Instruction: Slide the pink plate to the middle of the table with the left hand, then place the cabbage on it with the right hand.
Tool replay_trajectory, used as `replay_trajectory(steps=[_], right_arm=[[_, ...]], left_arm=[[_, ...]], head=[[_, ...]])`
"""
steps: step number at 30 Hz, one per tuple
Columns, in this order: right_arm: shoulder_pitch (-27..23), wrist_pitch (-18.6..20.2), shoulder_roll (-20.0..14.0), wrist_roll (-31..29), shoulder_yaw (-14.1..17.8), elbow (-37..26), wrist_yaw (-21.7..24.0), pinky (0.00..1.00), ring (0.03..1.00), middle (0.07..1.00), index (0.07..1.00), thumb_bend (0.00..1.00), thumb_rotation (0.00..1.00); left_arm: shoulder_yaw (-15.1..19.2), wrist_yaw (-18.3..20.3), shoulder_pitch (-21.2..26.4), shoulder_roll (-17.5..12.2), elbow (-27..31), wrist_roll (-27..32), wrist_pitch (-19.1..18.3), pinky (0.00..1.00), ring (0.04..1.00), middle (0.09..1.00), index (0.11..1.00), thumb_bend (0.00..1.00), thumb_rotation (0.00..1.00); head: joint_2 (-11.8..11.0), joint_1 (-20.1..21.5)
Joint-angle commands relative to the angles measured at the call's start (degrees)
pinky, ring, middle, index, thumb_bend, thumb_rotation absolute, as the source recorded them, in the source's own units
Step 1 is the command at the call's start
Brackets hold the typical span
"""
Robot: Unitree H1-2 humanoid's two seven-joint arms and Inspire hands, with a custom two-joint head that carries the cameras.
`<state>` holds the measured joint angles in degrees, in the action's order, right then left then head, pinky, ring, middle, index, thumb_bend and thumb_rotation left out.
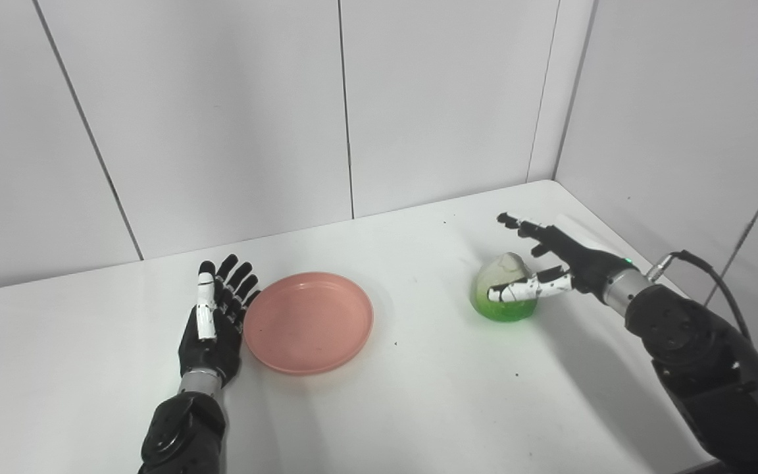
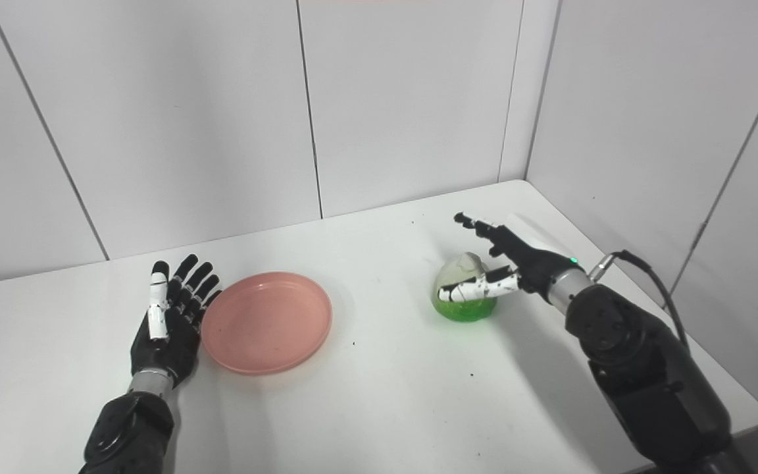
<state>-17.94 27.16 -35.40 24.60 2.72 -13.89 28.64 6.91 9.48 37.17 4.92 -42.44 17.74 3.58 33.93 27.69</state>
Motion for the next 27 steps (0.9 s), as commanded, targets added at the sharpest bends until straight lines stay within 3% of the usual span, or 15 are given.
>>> replay_trajectory(steps=[1, 10, 15, 21, 26, 27], right_arm=[[-3.32, -0.25, -0.52, 2.01, 0.44, 0.48, 1.24, 0.82, 0.940, 0.956, 0.930, 0.84, 0.40], [-6.28, -0.26, -1.23, 5.37, -3.32, 4.82, 3.03, 0.86, 0.962, 0.971, 0.940, 0.86, 0.42], [-8.05, -0.66, -3.94, 11.28, -9.32, 6.31, 3.10, 0.98, 0.950, 0.946, 0.935, 0.93, 0.46], [-9.05, -2.52, -6.02, 15.57, -14.12, 8.48, 2.43, 1.00, 0.952, 0.931, 0.929, 0.97, 0.46], [-9.43, -3.24, -6.02, 15.55, -15.20, 10.66, 2.35, 1.00, 0.948, 0.929, 0.915, 0.99, 0.38], [-9.40, -3.43, -6.01, 15.34, -15.22, 10.88, 2.26, 0.95, 0.935, 0.926, 0.908, 0.98, 0.35]], left_arm=[[-0.57, -0.63, 0.46, 0.38, 1.67, -1.10, -0.29, 0.86, 0.883, 0.871, 0.863, 0.63, 0.95], [-0.70, -0.59, 0.13, 0.38, 2.08, -1.96, -0.29, 0.85, 0.878, 0.870, 0.859, 0.63, 0.95], [-0.54, -0.29, 0.04, 0.29, 2.20, -1.84, -0.53, 0.85, 0.876, 0.866, 0.854, 0.63, 0.95], [-0.68, -0.47, -0.32, 0.29, 2.86, -2.16, -0.51, 0.86, 0.879, 0.866, 0.854, 0.63, 0.94], [-0.55, -0.51, -0.59, 0.51, 3.38, -2.03, -0.70, 0.86, 0.876, 0.864, 0.850, 0.63, 0.94], [-0.55, -0.57, -0.71, 0.58, 3.63, -2.03, -0.77, 0.85, 0.875, 0.864, 0.849, 0.63, 0.93]], head=[[0.00, -0.15], [0.00, 0.16], [-0.09, 0.29], [0.00, 0.37], [0.16, 0.27], [0.29, -0.05]])
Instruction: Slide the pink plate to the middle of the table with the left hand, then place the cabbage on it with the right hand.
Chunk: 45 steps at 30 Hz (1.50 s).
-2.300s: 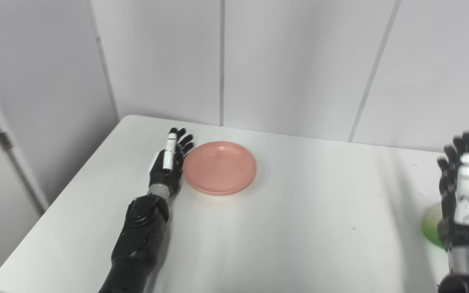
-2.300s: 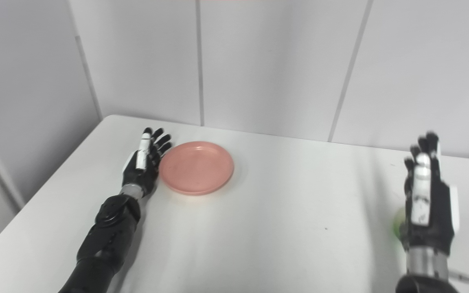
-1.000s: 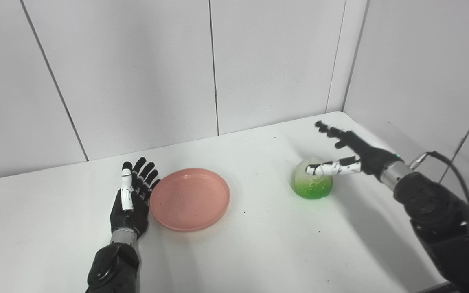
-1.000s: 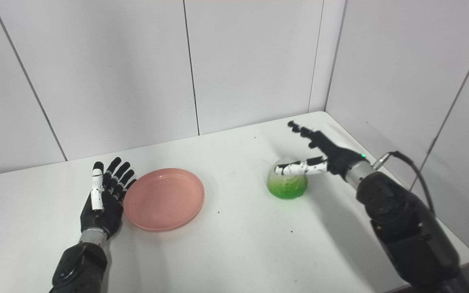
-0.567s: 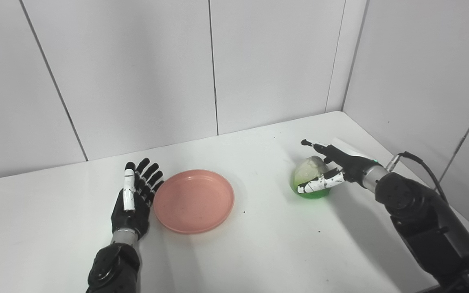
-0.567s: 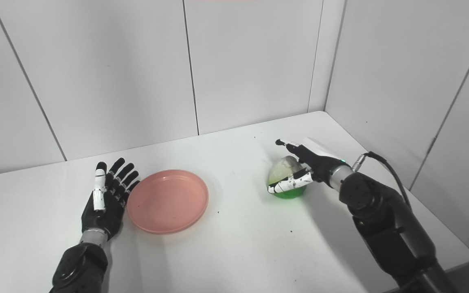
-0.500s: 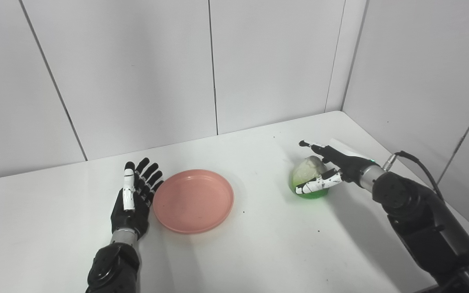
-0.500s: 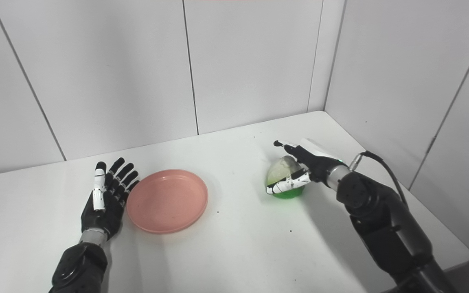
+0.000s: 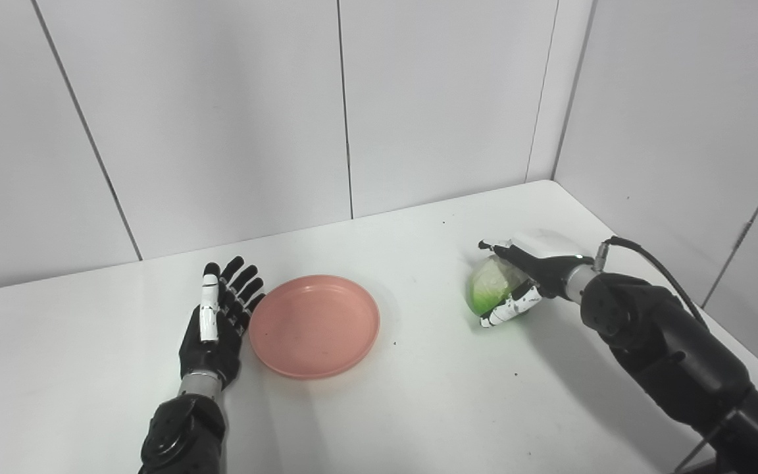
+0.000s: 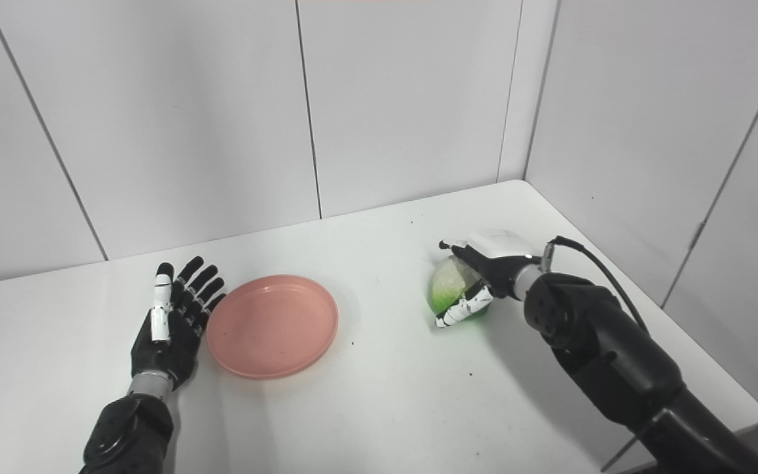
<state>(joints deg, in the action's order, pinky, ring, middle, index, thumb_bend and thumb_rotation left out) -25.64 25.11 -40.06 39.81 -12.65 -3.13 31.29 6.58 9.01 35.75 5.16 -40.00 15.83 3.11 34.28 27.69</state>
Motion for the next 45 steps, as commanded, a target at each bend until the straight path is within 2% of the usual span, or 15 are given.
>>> replay_trajectory(steps=[1, 2, 4, 6, 9, 11, 12, 15, 16, 17, 18, 21, 25, 28, 45], right_arm=[[-1.66, -1.67, -1.22, -0.22, 0.20, 0.51, -0.54, 0.94, 0.931, 0.925, 0.907, 0.98, 0.34], [-1.58, -1.92, -1.09, -0.36, 0.14, 0.81, -0.71, 0.83, 0.904, 0.925, 0.904, 0.97, 0.31], [-1.48, -2.62, -0.87, -0.52, -0.14, 1.60, -1.13, 0.70, 0.869, 0.920, 0.898, 0.98, 0.28], [-1.56, -3.16, -0.78, -0.39, -0.62, 2.41, -1.27, 0.68, 0.859, 0.916, 0.897, 0.96, 0.23], [-1.58, -5.17, -0.89, 0.11, -1.52, 3.56, -2.13, 0.65, 0.821, 0.895, 0.861, 0.90, 0.05], [-1.45, -5.85, -0.52, -0.08, -1.42, 4.14, -3.32, 0.62, 0.773, 0.865, 0.831, 0.87, 0.01], [-1.37, -6.32, -0.24, -0.42, -1.19, 4.54, -4.20, 0.58, 0.692, 0.814, 0.791, 0.85, 0.00], [-1.14, -6.94, 0.69, -0.88, -0.68, 5.46, -6.73, 0.55, 0.630, 0.763, 0.743, 0.81, 0.00], [-0.83, -7.63, 1.09, -0.88, -0.41, 5.71, -8.30, 0.48, 0.521, 0.641, 0.636, 0.66, 0.00], [-0.48, -8.11, 1.49, -0.72, -0.21, 5.94, -9.81, 0.42, 0.453, 0.560, 0.563, 0.58, 0.00], [-0.14, -8.47, 1.90, -0.59, 0.00, 6.16, -11.20, 0.40, 0.440, 0.532, 0.529, 0.55, 0.00], [0.47, -9.47, 2.69, -0.57, 0.27, 6.84, -14.06, 0.43, 0.448, 0.508, 0.481, 0.52, 0.00], [1.11, -11.52, 3.90, -0.02, 0.71, 7.94, -18.89, 0.45, 0.455, 0.508, 0.471, 0.52, 0.00], [1.32, -13.19, 4.34, -0.20, 1.01, 8.77, -21.44, 0.43, 0.451, 0.508, 0.475, 0.52, 0.00], [1.38, -14.47, 5.75, -1.93, 2.87, 6.65, -24.19, 0.38, 0.419, 0.490, 0.517, 0.52, 0.00]], left_arm=[[-0.29, -0.09, 0.59, 0.37, 1.39, -0.20, -0.24, 0.85, 0.875, 0.863, 0.849, 0.63, 0.93], [-0.39, 0.09, 0.49, 0.34, 1.45, -0.26, 0.01, 0.85, 0.877, 0.865, 0.852, 0.63, 0.93], [-0.59, 0.40, 0.38, 0.22, 1.46, -0.42, 0.34, 0.86, 0.879, 0.867, 0.855, 0.63, 0.93], [-0.42, 0.37, 0.28, 0.31, 1.91, -0.02, -0.36, 0.85, 0.879, 0.867, 0.855, 0.64, 0.92], [-0.32, 0.24, 0.24, 0.38, 2.14, 0.11, -0.62, 0.85, 0.882, 0.868, 0.853, 0.65, 0.90], [-0.35, -0.06, 0.13, 0.44, 2.50, -0.06, -0.75, 0.85, 0.881, 0.867, 0.852, 0.65, 0.90], [-0.42, -0.04, 0.09, 0.40, 2.58, -0.15, -0.74, 0.85, 0.882, 0.868, 0.854, 0.65, 0.90], [-0.42, -0.23, 0.04, 0.41, 2.74, -0.24, -0.83, 0.85, 0.882, 0.868, 0.856, 0.65, 0.91], [-0.32, -0.37, -0.01, 0.50, 2.89, -0.14, -0.97, 0.85, 0.882, 0.867, 0.854, 0.64, 0.91], [-0.28, -0.41, -0.06, 0.54, 3.00, -0.08, -1.07, 0.85, 0.880, 0.866, 0.853, 0.64, 0.91], [-0.28, -0.42, -0.11, 0.56, 3.17, -0.05, -1.18, 0.85, 0.881, 0.867, 0.854, 0.63, 0.91], [-0.17, -0.91, -0.29, 0.73, 3.91, -0.04, -1.95, 0.85, 0.879, 0.867, 0.854, 0.63, 0.92], [0.02, -1.11, -0.28, 0.92, 3.91, 0.13, -2.02, 0.85, 0.876, 0.864, 0.851, 0.63, 0.92], [0.12, -1.18, -0.23, 1.00, 3.82, 0.15, -2.15, 0.85, 0.879, 0.867, 0.853, 0.63, 0.93], [0.27, -0.90, -0.10, 0.96, 3.65, 0.30, -2.14, 0.85, 0.877, 0.867, 0.854, 0.63, 0.91]], head=[[0.03, -0.12], [0.09, -0.10], [0.17, -0.04], [0.31, -0.03], [0.60, 0.09], [0.60, 0.09], [0.60, 0.09], [0.94, 0.19], [0.94, 0.19], [0.94, 0.19], [1.06, 0.22], [1.06, 0.22], [1.16, 0.29], [1.20, 0.32], [1.46, 0.05]])
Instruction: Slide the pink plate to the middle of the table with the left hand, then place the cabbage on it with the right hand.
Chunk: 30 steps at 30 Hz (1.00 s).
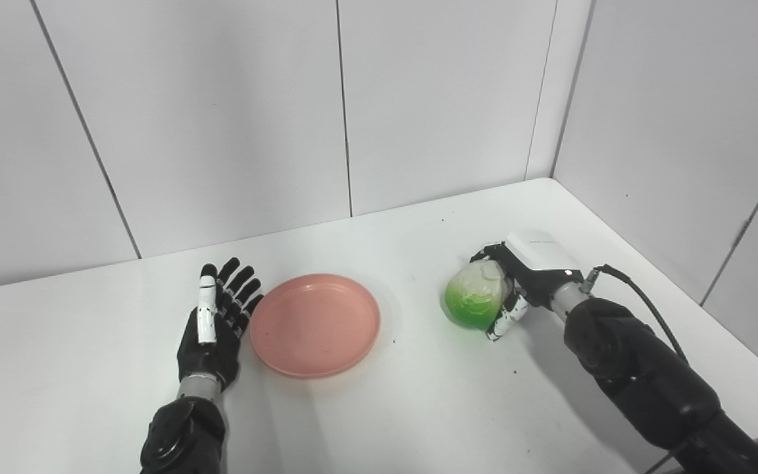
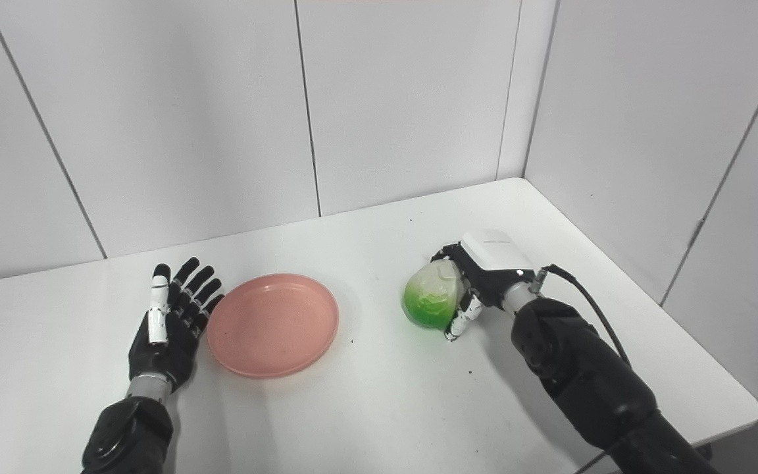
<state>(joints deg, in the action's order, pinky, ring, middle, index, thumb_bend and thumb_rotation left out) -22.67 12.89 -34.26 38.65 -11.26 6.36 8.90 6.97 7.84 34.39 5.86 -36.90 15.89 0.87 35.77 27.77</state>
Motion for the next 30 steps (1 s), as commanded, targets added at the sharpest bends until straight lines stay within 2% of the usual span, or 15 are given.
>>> replay_trajectory(steps=[1, 8, 17, 21, 27, 30], right_arm=[[-1.74, -1.87, 0.23, -1.13, 1.76, -3.59, -1.53, 0.38, 0.419, 0.490, 0.517, 0.52, 0.00], [-3.88, 1.93, 3.49, -1.73, 2.82, -9.14, 1.14, 0.39, 0.422, 0.485, 0.523, 0.52, 0.00], [-9.60, 1.63, 8.87, -0.11, -0.10, -8.10, 2.67, 0.41, 0.426, 0.489, 0.515, 0.52, 0.00], [-12.27, -0.15, 10.92, -0.42, -2.00, -5.32, 3.10, 0.42, 0.432, 0.500, 0.502, 0.52, 0.00], [-15.46, -3.35, 12.87, -0.28, -5.16, 0.38, 2.82, 0.39, 0.424, 0.499, 0.508, 0.52, 0.00], [-17.08, -4.45, 13.64, 0.96, -7.28, 3.86, 2.44, 0.38, 0.423, 0.491, 0.513, 0.52, 0.00]], left_arm=[[-0.14, 0.26, 1.27, 0.28, 0.55, 0.24, 0.07, 0.85, 0.878, 0.867, 0.854, 0.63, 0.91], [-0.86, 0.00, 1.39, 0.10, 0.50, -0.70, 0.40, 0.85, 0.875, 0.865, 0.853, 0.63, 0.92], [-0.85, -0.62, 0.95, 0.94, 1.44, -0.47, 0.19, 0.85, 0.864, 0.856, 0.841, 0.64, 0.88], [-1.36, -1.80, 0.59, 1.62, 2.12, -1.63, 0.72, 0.84, 0.855, 0.847, 0.833, 0.61, 0.89], [-1.73, -7.29, -0.75, 5.28, 5.74, -3.96, 0.83, 0.80, 0.831, 0.825, 0.808, 0.53, 0.90], [-1.82, -8.90, -0.57, 6.57, 5.23, -4.86, 2.75, 0.80, 0.822, 0.817, 0.800, 0.53, 0.86]], head=[[-0.04, -0.04], [0.03, -0.62], [0.39, -2.25], [1.04, -5.30], [1.99, -12.98], [2.13, -15.25]])
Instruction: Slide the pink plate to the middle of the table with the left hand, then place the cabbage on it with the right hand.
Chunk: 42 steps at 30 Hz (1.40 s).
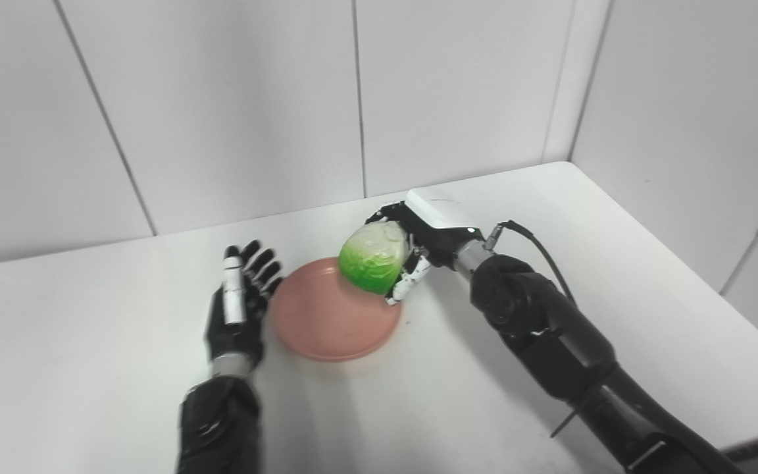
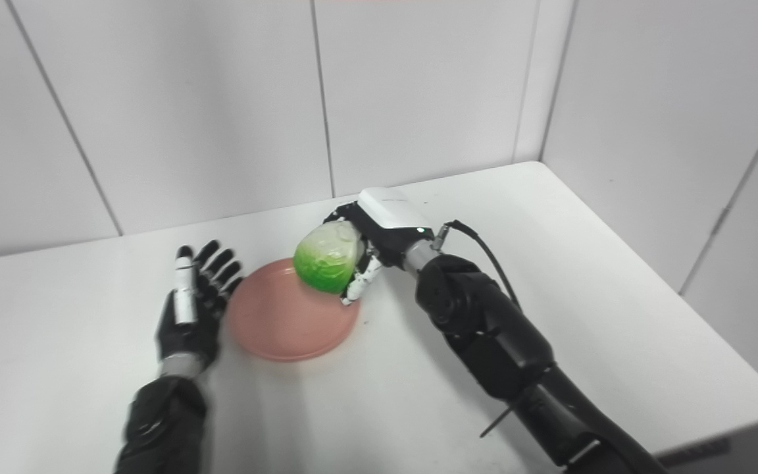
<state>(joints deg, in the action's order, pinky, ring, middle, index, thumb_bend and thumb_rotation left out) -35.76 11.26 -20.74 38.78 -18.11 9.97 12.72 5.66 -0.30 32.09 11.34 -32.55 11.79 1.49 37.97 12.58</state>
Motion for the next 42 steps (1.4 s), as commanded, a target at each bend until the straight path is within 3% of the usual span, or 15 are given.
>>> replay_trajectory(steps=[1, 7, 11, 14, 19, 21, 22, 23, 24, 27, 31, 32, 34, 38, 42], right_arm=[[-4.50, -3.34, 0.24, 1.52, -1.28, 1.52, -1.53, 0.38, 0.422, 0.492, 0.513, 0.52, 0.00], [-6.77, -5.59, 0.77, 3.59, -4.78, 6.95, -1.91, 0.38, 0.418, 0.493, 0.514, 0.52, 0.00], [-8.17, -6.83, 0.72, 5.66, -7.23, 9.26, -1.64, 0.36, 0.408, 0.495, 0.520, 0.52, 0.00], [-8.52, -7.47, 0.87, 6.03, -8.12, 10.12, -1.90, 0.35, 0.407, 0.498, 0.518, 0.52, 0.00], [-8.58, -7.96, 0.71, 7.63, -9.66, 10.82, -2.78, 0.36, 0.409, 0.496, 0.528, 0.52, 0.00], [-8.34, -7.86, 0.68, 8.53, -10.09, 10.80, -3.65, 0.39, 0.486, 0.476, 0.522, 0.52, 0.01], [-8.11, -7.92, 0.56, 8.86, -10.29, 10.61, -4.00, 0.45, 0.573, 0.610, 0.506, 0.52, 0.10], [-7.93, -7.91, 0.35, 9.05, -10.49, 10.37, -3.87, 0.46, 0.581, 0.624, 0.504, 0.52, 0.11], [-7.82, -7.88, 0.20, 9.16, -10.63, 10.21, -3.74, 0.52, 0.669, 0.724, 0.672, 0.62, 0.27], [-7.54, -10.30, -0.01, 7.88, -9.97, 10.30, -5.36, 0.59, 0.756, 0.833, 0.823, 0.71, 0.48], [-7.24, -13.26, -0.23, 6.35, -9.05, 9.34, -5.79, 0.66, 0.815, 0.882, 0.881, 0.73, 0.63], [-7.36, -14.16, -0.35, 5.84, -8.96, 9.29, -5.39, 0.66, 0.815, 0.882, 0.881, 0.73, 0.63], [-7.59, -15.37, -0.57, 5.02, -8.81, 9.09, -4.47, 0.69, 0.843, 0.901, 0.895, 0.75, 0.69], [-7.60, -17.07, -1.12, 3.40, -8.29, 7.68, -2.70, 0.79, 0.884, 0.915, 0.912, 0.79, 0.72], [-7.23, -18.08, -2.03, 1.84, -7.54, 5.43, -0.79, 0.90, 0.930, 0.932, 0.937, 0.80, 0.77]], left_arm=[[-0.68, -1.47, 1.84, 1.41, 0.86, -1.32, 2.36, 0.81, 0.822, 0.814, 0.792, 0.53, 0.84], [-2.66, -0.59, 1.14, 1.87, 1.10, -2.74, 6.34, 0.86, 0.879, 0.872, 0.850, 0.49, 0.94], [-1.89, -1.64, 1.57, 2.89, -0.86, -2.35, 10.51, 0.84, 0.855, 0.858, 0.829, 0.49, 0.86], [-2.22, -2.26, 2.21, 2.79, -2.89, -3.46, 12.99, 0.86, 0.865, 0.862, 0.836, 0.51, 0.91], [-2.42, -3.42, 2.51, 2.90, -3.96, -4.18, 14.54, 0.88, 0.863, 0.853, 0.821, 0.54, 0.89], [-2.45, -4.49, 2.43, 2.98, -3.87, -4.79, 14.49, 0.89, 0.876, 0.856, 0.835, 0.53, 0.91], [-2.69, -4.72, 2.27, 2.88, -3.53, -5.23, 14.14, 0.91, 0.882, 0.863, 0.843, 0.53, 0.92], [-2.55, -5.16, 2.24, 3.01, -3.50, -5.29, 14.40, 0.91, 0.884, 0.865, 0.845, 0.53, 0.93], [-2.42, -5.47, 2.21, 3.12, -3.49, -5.32, 14.58, 0.92, 0.875, 0.863, 0.854, 0.52, 0.90], [-2.37, -3.80, 2.51, 2.75, -4.14, -4.24, 15.39, 0.92, 0.882, 0.878, 0.858, 0.50, 0.91], [-3.54, -0.28, 2.23, 1.48, -2.88, -3.50, 13.71, 0.94, 0.933, 0.930, 0.903, 0.49, 0.99], [-2.69, -0.38, 2.40, 1.89, -2.89, -2.26, 13.54, 0.94, 0.933, 0.930, 0.903, 0.49, 0.99], [-1.66, -0.82, 2.56, 2.53, -2.74, -0.86, 13.17, 0.89, 0.893, 0.900, 0.883, 0.47, 0.84], [-0.71, -1.52, 3.30, 3.18, -3.80, -0.06, 13.74, 0.89, 0.884, 0.897, 0.871, 0.45, 0.75], [-1.30, -0.61, 3.76, 2.49, -4.84, -0.61, 14.05, 0.93, 0.925, 0.939, 0.921, 0.46, 0.89]], head=[[-0.04, -1.58], [0.37, -4.36], [0.43, -5.18], [0.33, -5.56], [0.24, -5.50], [0.24, -5.50], [0.24, -5.50], [0.24, -5.50], [0.24, -5.50], [0.33, -5.48], [0.30, -5.31], [0.21, -5.11], [0.16, -5.12], [-0.04, -5.07], [-0.17, -5.04]])
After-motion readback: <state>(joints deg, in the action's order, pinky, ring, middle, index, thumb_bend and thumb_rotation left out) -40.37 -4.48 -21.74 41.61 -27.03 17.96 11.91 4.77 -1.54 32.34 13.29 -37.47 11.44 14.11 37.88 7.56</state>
